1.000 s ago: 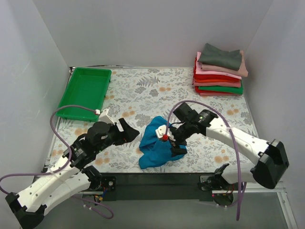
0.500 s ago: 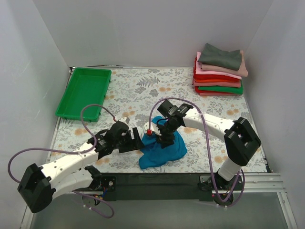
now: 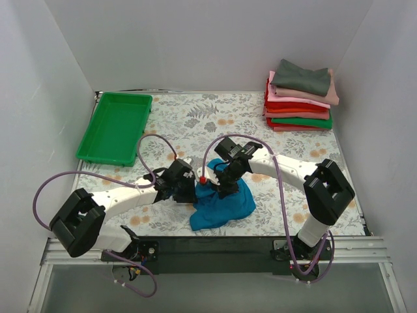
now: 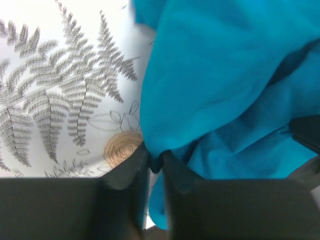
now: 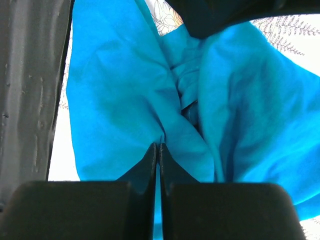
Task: Fold and stack the t-shirts
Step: Flatten the tshirt out
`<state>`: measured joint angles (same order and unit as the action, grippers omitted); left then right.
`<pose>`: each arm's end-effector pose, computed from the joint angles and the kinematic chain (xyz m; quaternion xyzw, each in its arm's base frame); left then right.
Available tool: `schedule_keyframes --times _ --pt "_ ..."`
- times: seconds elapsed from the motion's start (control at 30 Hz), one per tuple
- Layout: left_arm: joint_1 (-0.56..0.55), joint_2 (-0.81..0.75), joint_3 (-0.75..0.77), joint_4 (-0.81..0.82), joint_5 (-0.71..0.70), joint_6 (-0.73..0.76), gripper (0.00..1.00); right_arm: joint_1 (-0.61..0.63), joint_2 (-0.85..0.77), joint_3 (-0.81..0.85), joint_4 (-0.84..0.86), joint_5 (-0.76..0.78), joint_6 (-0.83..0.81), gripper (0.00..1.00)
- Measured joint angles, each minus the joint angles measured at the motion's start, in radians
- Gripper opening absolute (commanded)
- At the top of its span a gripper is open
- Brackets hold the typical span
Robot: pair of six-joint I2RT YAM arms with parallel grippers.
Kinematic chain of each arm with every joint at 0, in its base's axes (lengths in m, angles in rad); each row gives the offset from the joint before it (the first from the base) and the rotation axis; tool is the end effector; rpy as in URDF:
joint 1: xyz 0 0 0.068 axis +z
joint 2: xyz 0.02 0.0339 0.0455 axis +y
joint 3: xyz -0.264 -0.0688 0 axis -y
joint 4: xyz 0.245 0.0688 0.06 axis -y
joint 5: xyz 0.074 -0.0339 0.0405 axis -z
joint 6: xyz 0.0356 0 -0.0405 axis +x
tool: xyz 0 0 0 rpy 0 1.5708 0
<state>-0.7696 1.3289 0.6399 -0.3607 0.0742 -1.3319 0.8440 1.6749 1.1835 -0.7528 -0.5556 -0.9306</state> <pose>0.1695 -0.1679 0.1654 -0.2587 0.9303 -0.2412 0.0968 0.2021 0.2555 0.2146 -0.7639 0.5646 0.2636 0.1679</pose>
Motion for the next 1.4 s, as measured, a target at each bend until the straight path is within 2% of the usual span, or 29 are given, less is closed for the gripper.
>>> schedule_keyframes --times 0.07,0.33,0.43,0.57,0.67,0.83,1.03,1.13,1.27,1.4 --pt "0.000 0.013 0.017 0.004 0.002 0.013 0.00 -0.004 -0.004 0.000 0.000 0.000 0.006 0.01" --pt "0.000 -0.054 0.041 -0.029 -0.023 0.027 0.00 -0.089 -0.149 0.000 -0.032 0.001 -0.011 0.01" --pt "0.000 -0.135 0.095 -0.076 -0.076 0.029 0.00 -0.158 -0.217 0.043 -0.085 0.011 -0.031 0.01" --pt "0.000 -0.231 0.230 -0.123 -0.152 0.044 0.00 -0.286 -0.254 0.180 -0.143 0.024 -0.069 0.01" --pt "0.000 -0.285 0.334 -0.152 -0.208 0.059 0.00 -0.391 -0.277 0.277 -0.156 0.032 -0.090 0.01" --pt "0.000 -0.356 0.477 -0.198 -0.295 0.090 0.00 -0.557 -0.340 0.346 -0.158 0.031 -0.109 0.01" --pt "0.000 -0.373 0.542 -0.226 -0.394 0.129 0.00 -0.722 -0.378 0.331 -0.150 -0.029 -0.108 0.01" --pt "-0.003 -0.351 0.542 -0.224 -0.414 0.150 0.00 -0.779 -0.395 0.260 -0.130 -0.089 -0.113 0.01" --pt "0.004 -0.282 0.540 -0.206 -0.425 0.200 0.00 -0.808 -0.428 0.121 -0.133 -0.129 -0.140 0.01" --pt "0.018 -0.204 0.540 -0.201 -0.435 0.247 0.00 -0.819 -0.469 0.051 -0.146 -0.146 -0.174 0.01"
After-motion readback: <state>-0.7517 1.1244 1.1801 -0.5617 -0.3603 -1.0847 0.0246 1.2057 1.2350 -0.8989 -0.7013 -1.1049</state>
